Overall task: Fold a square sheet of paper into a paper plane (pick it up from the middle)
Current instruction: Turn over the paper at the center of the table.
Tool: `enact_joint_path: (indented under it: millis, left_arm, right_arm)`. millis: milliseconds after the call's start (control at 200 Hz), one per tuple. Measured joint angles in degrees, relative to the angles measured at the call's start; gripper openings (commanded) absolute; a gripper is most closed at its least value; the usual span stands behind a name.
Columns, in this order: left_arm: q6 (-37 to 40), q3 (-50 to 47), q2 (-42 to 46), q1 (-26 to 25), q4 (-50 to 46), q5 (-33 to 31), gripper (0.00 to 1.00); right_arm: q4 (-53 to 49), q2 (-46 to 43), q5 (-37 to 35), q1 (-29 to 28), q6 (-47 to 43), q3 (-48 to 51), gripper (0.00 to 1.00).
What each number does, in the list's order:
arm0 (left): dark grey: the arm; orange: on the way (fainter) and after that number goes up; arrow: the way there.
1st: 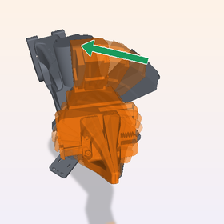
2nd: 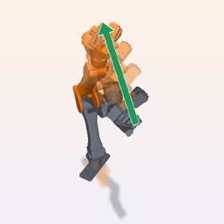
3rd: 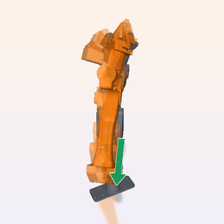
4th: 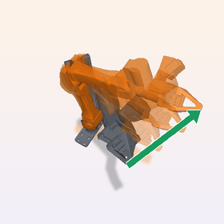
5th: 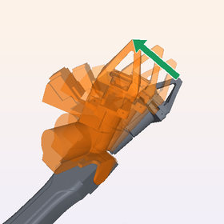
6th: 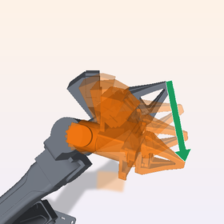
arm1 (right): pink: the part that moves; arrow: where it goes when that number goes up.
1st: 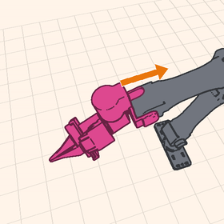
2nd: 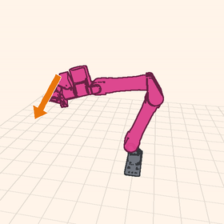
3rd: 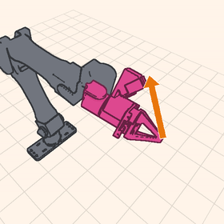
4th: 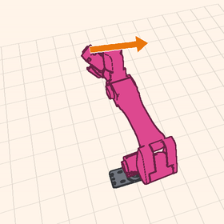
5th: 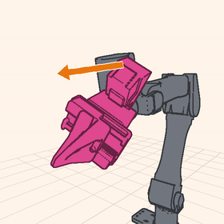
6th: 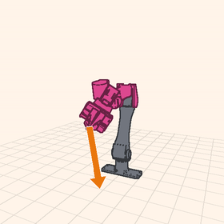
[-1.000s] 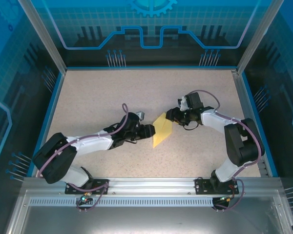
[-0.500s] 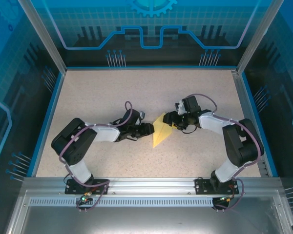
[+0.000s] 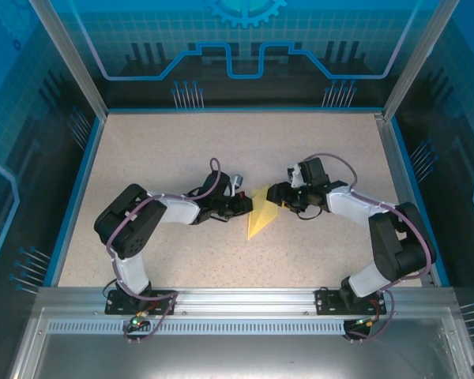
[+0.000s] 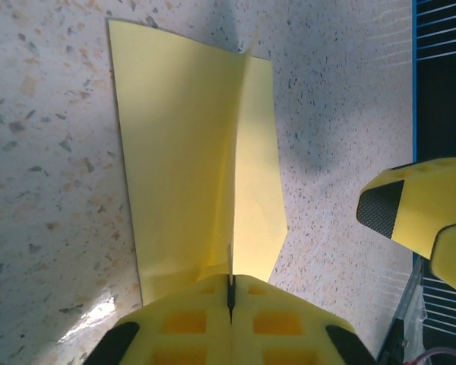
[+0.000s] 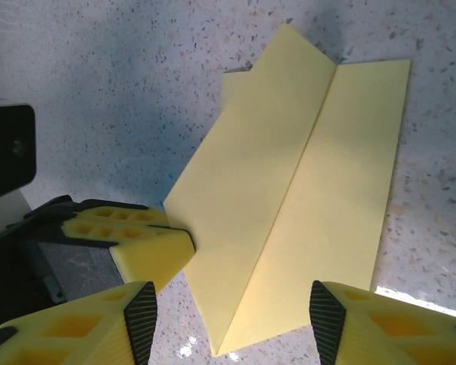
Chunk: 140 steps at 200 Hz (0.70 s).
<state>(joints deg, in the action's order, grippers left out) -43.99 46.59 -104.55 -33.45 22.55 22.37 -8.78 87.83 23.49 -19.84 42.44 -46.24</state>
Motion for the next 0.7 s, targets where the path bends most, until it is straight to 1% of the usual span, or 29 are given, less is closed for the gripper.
enact_joint_path:
  millis: [90, 195, 370, 465, 535, 615, 700]
  left_arm:
    - [1.2, 0.0, 1.3, 0.0, -2.2, -0.7, 0.01]
    - [3.7, 0.0, 6.2, 0.0, -7.4, -2.8, 0.01]
    - [9.5, 2.8, 18.2, 0.0, -22.4, -10.6, 0.02]
    - [12.7, 6.1, 23.2, -0.2, -31.6, -16.8, 0.02]
    - [14.8, 9.3, 25.6, -1.1, -38.6, -23.4, 0.03]
    - [16.6, 13.2, 26.2, -3.3, -45.9, -31.6, 0.03]
    - [17.6, 17.2, 24.8, -6.4, -52.8, -40.6, 0.04]
  right_arm:
    - [-0.7, -2.1, -1.0, 0.1, -0.3, 0.6, 0.73]
    - [-1.0, -5.8, -2.6, 0.1, -0.5, 1.6, 0.81]
    - [-2.1, -12.2, -6.4, 0.2, -0.4, 3.6, 0.91]
    - [-3.0, -14.8, -8.3, 0.3, -0.5, 4.4, 0.93]
    - [-3.8, -16.5, -9.6, 0.2, -0.4, 5.1, 0.94]
    - [-4.7, -18.3, -11.0, 0.2, -0.4, 5.8, 0.94]
    - [-5.9, -20.1, -12.5, 0.1, -0.2, 6.4, 0.94]
